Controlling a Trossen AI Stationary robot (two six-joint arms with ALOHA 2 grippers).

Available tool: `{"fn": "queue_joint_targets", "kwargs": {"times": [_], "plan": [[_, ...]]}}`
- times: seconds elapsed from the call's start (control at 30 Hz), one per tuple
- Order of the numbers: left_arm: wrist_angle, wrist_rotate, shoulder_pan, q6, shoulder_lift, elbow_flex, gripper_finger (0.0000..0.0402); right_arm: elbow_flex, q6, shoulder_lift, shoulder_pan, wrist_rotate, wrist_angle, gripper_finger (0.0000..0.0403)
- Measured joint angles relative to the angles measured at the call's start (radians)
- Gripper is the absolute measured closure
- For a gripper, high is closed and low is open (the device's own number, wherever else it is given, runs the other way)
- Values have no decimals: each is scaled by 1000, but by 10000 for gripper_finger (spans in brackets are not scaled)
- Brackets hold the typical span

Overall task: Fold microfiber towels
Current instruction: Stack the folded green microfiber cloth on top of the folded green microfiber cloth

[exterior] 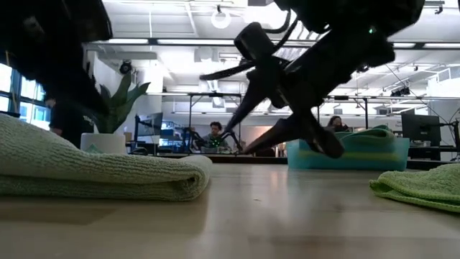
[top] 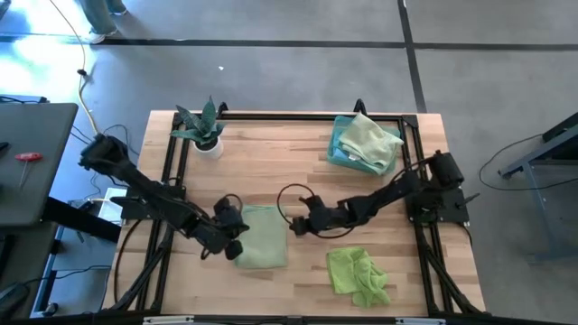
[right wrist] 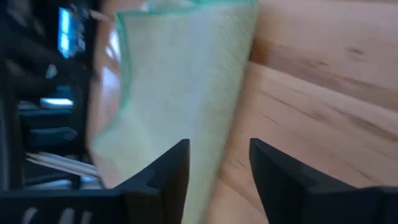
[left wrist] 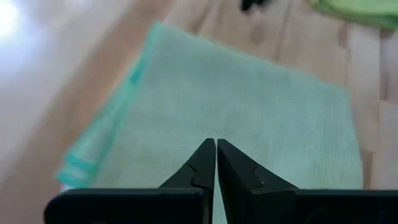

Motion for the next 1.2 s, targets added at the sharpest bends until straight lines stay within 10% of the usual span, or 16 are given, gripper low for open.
{"fn": "queue_joint_targets", "kwargs": {"times": [0.37, 0.77, 1.2], "plan": [[66, 153, 1, -31, 169, 0, 394, 30, 8, 64, -106, -16, 31, 170], [67, 213, 34, 63, 211, 2, 394, 215, -204, 252, -126, -133, 97, 193], [51, 253, 57, 84, 210, 3, 394, 459, -351, 343, -138, -221, -231, 247]]}}
